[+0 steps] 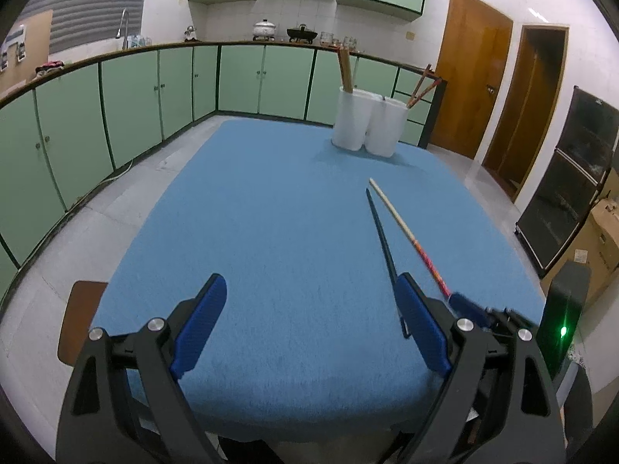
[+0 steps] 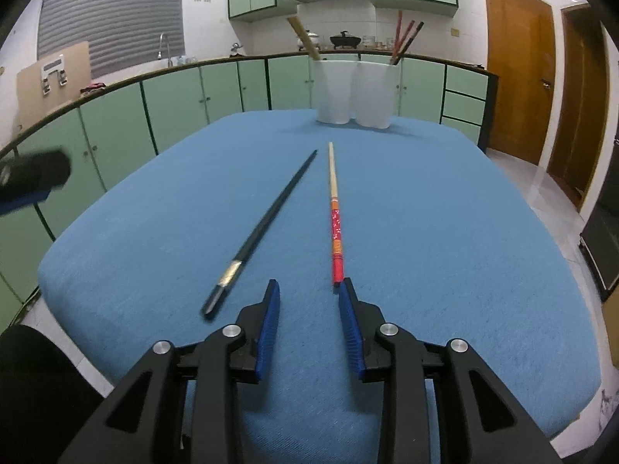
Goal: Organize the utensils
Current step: 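Reach the left tool to the black chopstick while the right tool reaches the red chopstick, then grasp and lift the black chopstick with the left tool while the right tool lifts the red chopstick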
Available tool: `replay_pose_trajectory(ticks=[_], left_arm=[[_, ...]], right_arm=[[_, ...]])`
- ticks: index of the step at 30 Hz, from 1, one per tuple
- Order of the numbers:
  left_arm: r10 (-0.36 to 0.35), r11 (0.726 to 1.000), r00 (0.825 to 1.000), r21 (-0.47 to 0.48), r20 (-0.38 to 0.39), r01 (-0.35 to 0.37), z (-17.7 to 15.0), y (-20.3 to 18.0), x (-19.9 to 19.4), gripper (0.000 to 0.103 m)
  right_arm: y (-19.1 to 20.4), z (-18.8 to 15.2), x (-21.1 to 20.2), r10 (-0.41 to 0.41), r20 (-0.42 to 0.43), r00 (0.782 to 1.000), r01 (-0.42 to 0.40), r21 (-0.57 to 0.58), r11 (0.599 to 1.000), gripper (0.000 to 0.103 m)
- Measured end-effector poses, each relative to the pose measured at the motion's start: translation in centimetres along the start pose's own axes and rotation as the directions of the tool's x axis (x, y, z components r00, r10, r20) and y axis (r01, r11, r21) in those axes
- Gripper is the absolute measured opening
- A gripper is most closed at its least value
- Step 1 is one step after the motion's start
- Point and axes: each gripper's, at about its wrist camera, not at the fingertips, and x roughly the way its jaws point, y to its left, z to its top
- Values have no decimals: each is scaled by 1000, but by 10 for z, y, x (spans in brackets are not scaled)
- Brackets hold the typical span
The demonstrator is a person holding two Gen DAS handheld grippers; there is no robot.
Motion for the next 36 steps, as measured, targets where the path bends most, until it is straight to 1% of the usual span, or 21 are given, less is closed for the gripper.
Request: replay_pose_trajectory(ticks=[2,4,6,7,8,11,15,16,17,21,23,26,27,29,31,32,35,36], left_arm=[[-1,1000,1000,-6,-13,1,-3,2,3,86],[5,1000,1000,1,-12,-5,-2,3,2,86],[6,1000,1000,3,-8,-6,-1,3,0,86],[6,1000,1000,3,-5,-6,1,2,1,86],[6,1000,1000,2,-6,-6,2,2,2,86],[6,1000,1000,3,-12,-6,1,1,5,86],[5,1000,1000,6,-20,-5,-1,-2,8,86],[3,1000,1000,3,-22,-3,-2,-3,9,86],[1,1000,1000,2,-22,-1,-4,-4,10,86],[-24,1000,999,9,-40,25,-12,-17,18,86],[-41,998,997,42,-58,44,-21,-32,25,86],[-64,994,995,78,-82,71,-33,-53,37,86],[-68,993,994,87,-89,76,-37,-58,42,85],[-60,991,993,111,-106,71,-44,-69,54,79],[-53,991,990,115,-129,68,-48,-73,65,71],[-40,991,992,119,-119,54,-50,-73,67,71],[-14,992,995,126,-96,26,-48,-74,71,64],[-7,992,996,127,-86,18,-47,-74,72,59]], right_arm=[[-4,2,0,-9,5,1000,9,0,1000,31],[-13,4,-6,-19,23,1000,18,29,999,31],[-21,4,-7,-24,32,999,23,45,999,34],[-23,3,-4,-11,19,1000,11,48,999,35],[-23,3,-1,-3,11,1000,3,43,999,35],[-16,5,2,9,26,1000,-9,6,1000,36],[-15,6,10,-4,22,1000,5,-11,1000,34],[-16,8,11,-16,21,1000,16,-14,1000,25],[-19,9,11,-25,19,999,25,-13,1000,7],[-45,4,2,-84,19,996,83,66,994,6],[-62,-4,-10,-116,11,993,114,129,985,6],[-73,-15,-24,-135,8,991,132,149,980,6],[-72,-19,-29,-133,9,991,130,136,982,6],[-70,-22,-34,-118,15,993,115,112,987,7],[-71,-25,-38,-107,23,994,104,97,990,9],[-73,-27,-39,-104,26,994,101,93,991,10],[-70,-27,-38,-98,37,994,95,72,993,13],[-69,-26,-37,-96,40,995,93,71,993,13]])
